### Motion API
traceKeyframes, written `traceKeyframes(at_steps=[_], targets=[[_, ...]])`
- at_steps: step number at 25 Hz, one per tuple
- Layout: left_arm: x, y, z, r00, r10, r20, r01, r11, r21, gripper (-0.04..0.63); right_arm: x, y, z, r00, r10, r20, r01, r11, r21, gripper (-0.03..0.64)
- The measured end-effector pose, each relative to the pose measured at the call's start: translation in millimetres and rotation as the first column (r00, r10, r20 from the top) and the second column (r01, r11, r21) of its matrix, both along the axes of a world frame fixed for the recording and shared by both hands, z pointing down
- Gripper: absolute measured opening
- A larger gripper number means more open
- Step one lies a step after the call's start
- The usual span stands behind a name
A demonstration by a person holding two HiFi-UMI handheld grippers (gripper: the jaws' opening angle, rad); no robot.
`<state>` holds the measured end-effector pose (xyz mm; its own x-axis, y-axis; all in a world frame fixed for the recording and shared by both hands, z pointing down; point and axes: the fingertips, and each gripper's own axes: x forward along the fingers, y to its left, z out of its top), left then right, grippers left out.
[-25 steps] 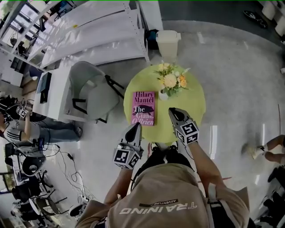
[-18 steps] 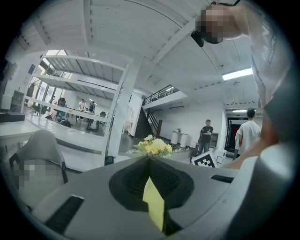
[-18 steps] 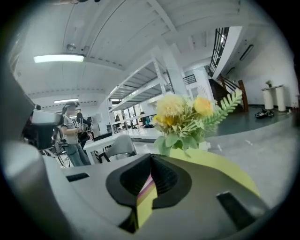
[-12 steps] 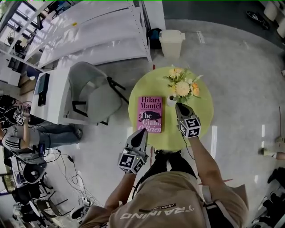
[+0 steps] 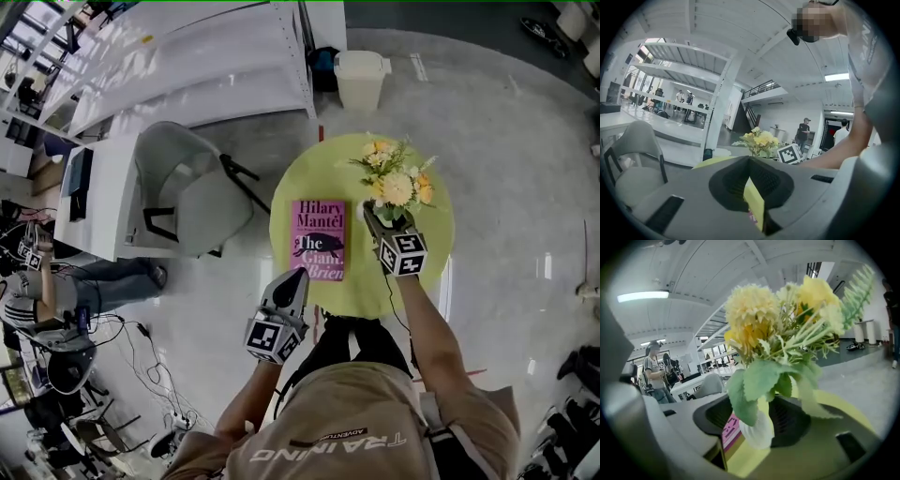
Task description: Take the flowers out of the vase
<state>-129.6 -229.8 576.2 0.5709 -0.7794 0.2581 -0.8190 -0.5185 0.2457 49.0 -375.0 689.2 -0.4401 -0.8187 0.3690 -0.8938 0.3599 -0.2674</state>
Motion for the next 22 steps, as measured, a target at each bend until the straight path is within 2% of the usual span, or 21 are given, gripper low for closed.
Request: traceKeyframes(at_steps=[4,9,12,14,16,17,18,22], targets=[[-3.1,-1.2,0.3,1.000,0.001,-0.016,-0.001,1.000,-0.011,0.009,-3.2,-4.3,6.7,1.000,0.006,0.004,-0.006,1.000,-0.017,0.242],[-14.1,4.1,11.7,1.000,0.001,0.000,-0.001,1.000,-0.027,0.009,-6.0,-12.4,13.6,0.999,0.034,-0.001,-0.034,0.999,-0.010,0.241],[-19.7,6.1,15.7,1.000,-0.003,0.005,0.003,0.999,-0.036,0.009,-4.5,-18.4,12.1,0.998,0.062,-0.020,-0.061,0.998,0.010,0.216],[-23.1,7.2,18.9,1.000,-0.010,0.004,0.010,0.999,-0.043,0.009,-3.2,-21.3,10.6,0.996,0.078,-0.032,-0.077,0.997,0.025,0.171],[-26.3,8.3,22.1,1.000,-0.014,0.004,0.015,0.999,-0.051,0.009,-3.2,-22.9,9.6,0.995,0.087,-0.040,-0.086,0.996,0.034,0.163],[-27.5,8.5,23.3,1.000,-0.016,0.005,0.016,0.998,-0.056,0.009,-3.2,-23.4,9.0,0.995,0.090,-0.048,-0.088,0.995,0.038,0.101],[-28.5,8.5,24.3,1.000,-0.018,0.004,0.018,0.998,-0.060,0.010,-3.2,-23.5,8.1,0.994,0.091,-0.057,-0.089,0.995,0.043,0.071],[-31.4,8.7,27.2,1.000,-0.023,0.002,0.023,0.997,-0.071,0.009,-6.9,-20.6,0.3,0.997,0.071,-0.038,-0.068,0.995,0.079,0.028]])
